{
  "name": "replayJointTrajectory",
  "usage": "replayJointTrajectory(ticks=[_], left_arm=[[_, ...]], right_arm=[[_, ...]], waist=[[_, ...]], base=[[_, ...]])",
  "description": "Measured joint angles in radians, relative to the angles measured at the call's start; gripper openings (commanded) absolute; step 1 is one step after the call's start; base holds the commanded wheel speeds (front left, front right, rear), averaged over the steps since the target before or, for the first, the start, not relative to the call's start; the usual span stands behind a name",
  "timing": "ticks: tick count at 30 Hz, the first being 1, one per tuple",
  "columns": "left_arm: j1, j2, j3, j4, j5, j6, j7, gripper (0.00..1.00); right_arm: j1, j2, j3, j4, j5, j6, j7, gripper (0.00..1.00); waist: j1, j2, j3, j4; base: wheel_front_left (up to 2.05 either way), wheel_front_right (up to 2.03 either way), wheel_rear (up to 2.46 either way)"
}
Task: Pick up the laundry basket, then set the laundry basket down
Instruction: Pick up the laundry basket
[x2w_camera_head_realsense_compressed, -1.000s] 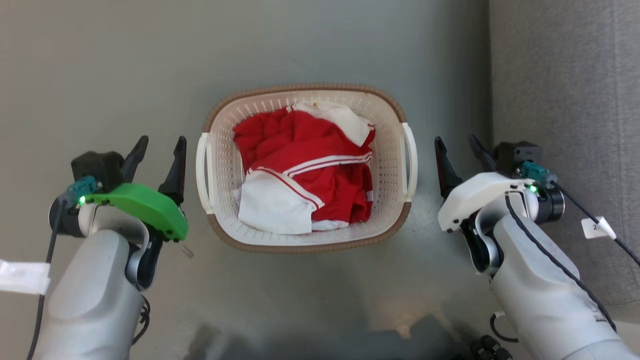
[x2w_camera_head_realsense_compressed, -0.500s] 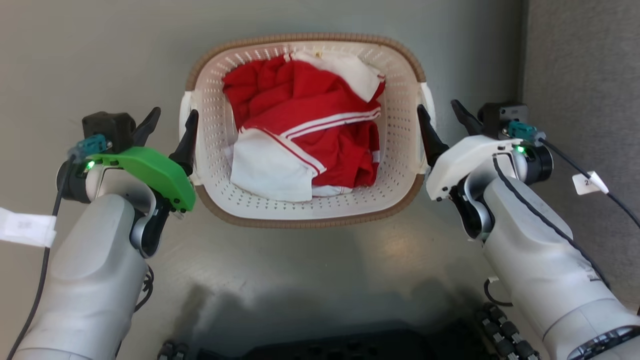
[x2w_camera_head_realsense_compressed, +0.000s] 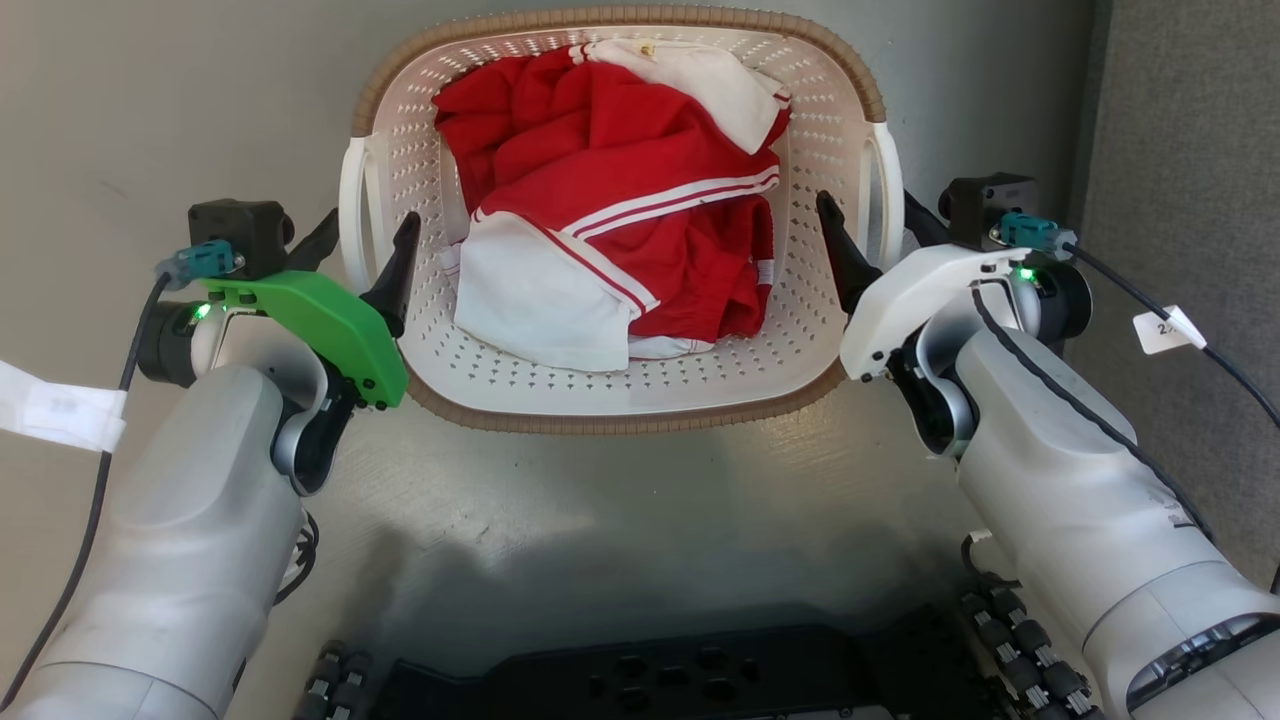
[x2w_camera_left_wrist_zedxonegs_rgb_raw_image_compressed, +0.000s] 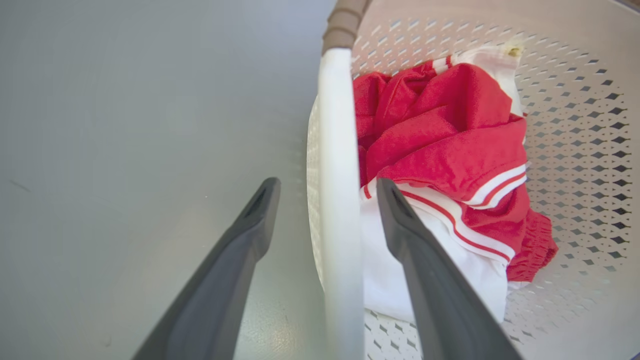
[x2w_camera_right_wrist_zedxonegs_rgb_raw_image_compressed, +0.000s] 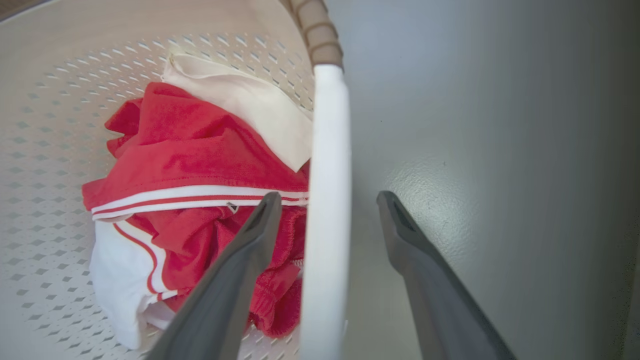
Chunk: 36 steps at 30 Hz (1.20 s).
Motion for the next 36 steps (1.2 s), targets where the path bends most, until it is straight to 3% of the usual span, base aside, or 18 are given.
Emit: replayJointTrajectory(ticks=[3,4,5,6,7,8,23,36], left_arm=[[-0.008,0.001,-0.021,0.011,-0.01,0.0,0.0,1.0],[-0.009,0.001,-0.025,0.012,-0.017,0.0,0.0,0.94],[-0.011,0.001,-0.03,0.013,-0.026,0.0,0.0,0.7],[-0.012,0.001,-0.037,0.014,-0.034,0.0,-0.001,0.34],[-0.014,0.001,-0.045,0.015,-0.043,0.0,-0.001,0.07],[-0.017,0.001,-0.051,0.016,-0.052,0.0,-0.002,0.0],[-0.029,0.004,-0.122,0.055,-0.129,0.002,-0.035,0.0],[-0.001,0.008,-0.188,0.096,-0.23,0.002,-0.02,0.0]], right_arm=[[-0.008,0.0,0.013,0.011,0.02,0.0,-0.001,0.97],[-0.011,0.0,0.016,0.015,0.026,0.0,-0.001,0.51],[-0.015,0.0,0.019,0.019,0.033,0.0,-0.001,0.31],[-0.019,0.0,0.023,0.022,0.038,0.0,-0.001,0.0],[-0.023,0.0,0.027,0.025,0.042,0.0,-0.001,0.0],[-0.026,0.0,0.031,0.027,0.044,0.0,-0.001,0.0],[-0.041,0.002,0.084,0.061,0.12,-0.007,-0.01,0.0],[-0.038,0.006,0.149,0.128,0.188,0.03,0.015,0.0]], waist=[[0.0,0.0,0.003,0.003],[0.0,0.0,0.004,0.003],[0.0,0.0,0.005,0.004],[0.0,0.0,0.005,0.005],[0.0,0.0,0.006,0.006],[0.0,0.0,0.006,0.007],[0.0,0.0,-0.04,0.01],[-0.0001,0.0,-0.197,-0.005]], base=[[0.0,0.0,0.0],[0.0,0.0,0.0],[0.0,0.0,0.0],[0.0,0.0,0.0],[0.0,0.0,0.0],[0.0,0.0,0.0],[0.0,0.0,0.0],[0.0,0.0,0.0]])
